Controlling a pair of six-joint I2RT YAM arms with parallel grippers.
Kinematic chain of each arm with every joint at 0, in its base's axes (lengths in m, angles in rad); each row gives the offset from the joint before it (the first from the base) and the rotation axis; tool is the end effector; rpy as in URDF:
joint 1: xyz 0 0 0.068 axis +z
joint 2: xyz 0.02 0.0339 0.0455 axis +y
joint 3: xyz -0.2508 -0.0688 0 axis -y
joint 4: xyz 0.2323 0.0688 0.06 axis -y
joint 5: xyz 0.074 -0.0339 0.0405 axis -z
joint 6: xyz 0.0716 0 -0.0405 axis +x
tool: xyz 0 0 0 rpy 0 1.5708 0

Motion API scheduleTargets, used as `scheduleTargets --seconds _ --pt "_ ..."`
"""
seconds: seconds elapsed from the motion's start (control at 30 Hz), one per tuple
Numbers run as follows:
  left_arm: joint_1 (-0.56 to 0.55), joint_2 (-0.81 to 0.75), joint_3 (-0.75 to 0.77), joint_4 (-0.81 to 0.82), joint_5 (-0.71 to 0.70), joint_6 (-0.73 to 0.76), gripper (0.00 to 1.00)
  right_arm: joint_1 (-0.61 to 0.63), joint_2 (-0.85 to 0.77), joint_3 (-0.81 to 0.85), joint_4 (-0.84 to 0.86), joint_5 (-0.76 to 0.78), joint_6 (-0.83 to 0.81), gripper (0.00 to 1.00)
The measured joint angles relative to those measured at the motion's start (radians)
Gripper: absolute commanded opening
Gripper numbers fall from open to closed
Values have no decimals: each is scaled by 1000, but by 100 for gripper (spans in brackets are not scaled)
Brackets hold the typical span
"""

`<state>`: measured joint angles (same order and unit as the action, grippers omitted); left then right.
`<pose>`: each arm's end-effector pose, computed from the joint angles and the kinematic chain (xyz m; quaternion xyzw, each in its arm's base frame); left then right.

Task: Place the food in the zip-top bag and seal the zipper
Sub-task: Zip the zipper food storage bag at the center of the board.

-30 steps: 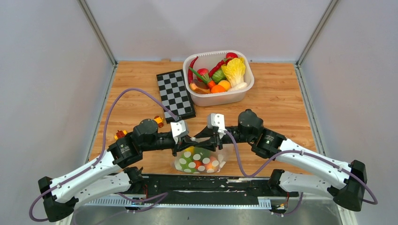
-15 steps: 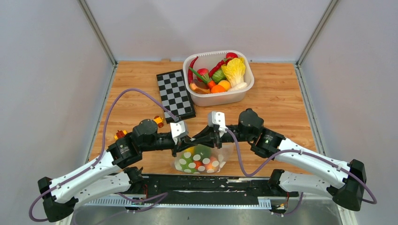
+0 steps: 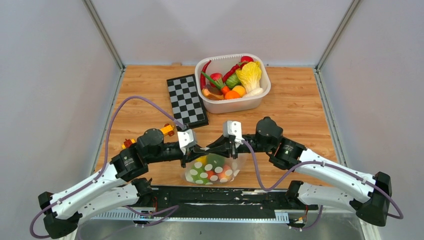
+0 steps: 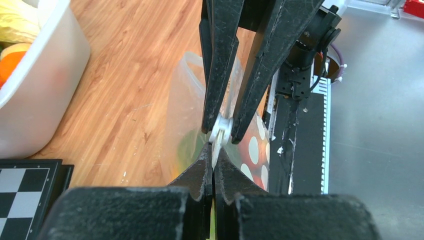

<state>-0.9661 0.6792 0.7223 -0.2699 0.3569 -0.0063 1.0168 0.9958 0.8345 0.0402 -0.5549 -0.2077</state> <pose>0.0885 -0.1720 0.3093 0.4536 0.6321 -0.4091 0.4768 0.1028 0.2379 0.3296 -0.5624 0.4848 0.4395 0.5055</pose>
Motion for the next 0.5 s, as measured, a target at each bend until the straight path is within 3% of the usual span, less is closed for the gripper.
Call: scheduleTargets --seconds 0.5 --pt "0 -36 -1 -4 -39 0 0 1 -37 -3 -68 41 -53 4"
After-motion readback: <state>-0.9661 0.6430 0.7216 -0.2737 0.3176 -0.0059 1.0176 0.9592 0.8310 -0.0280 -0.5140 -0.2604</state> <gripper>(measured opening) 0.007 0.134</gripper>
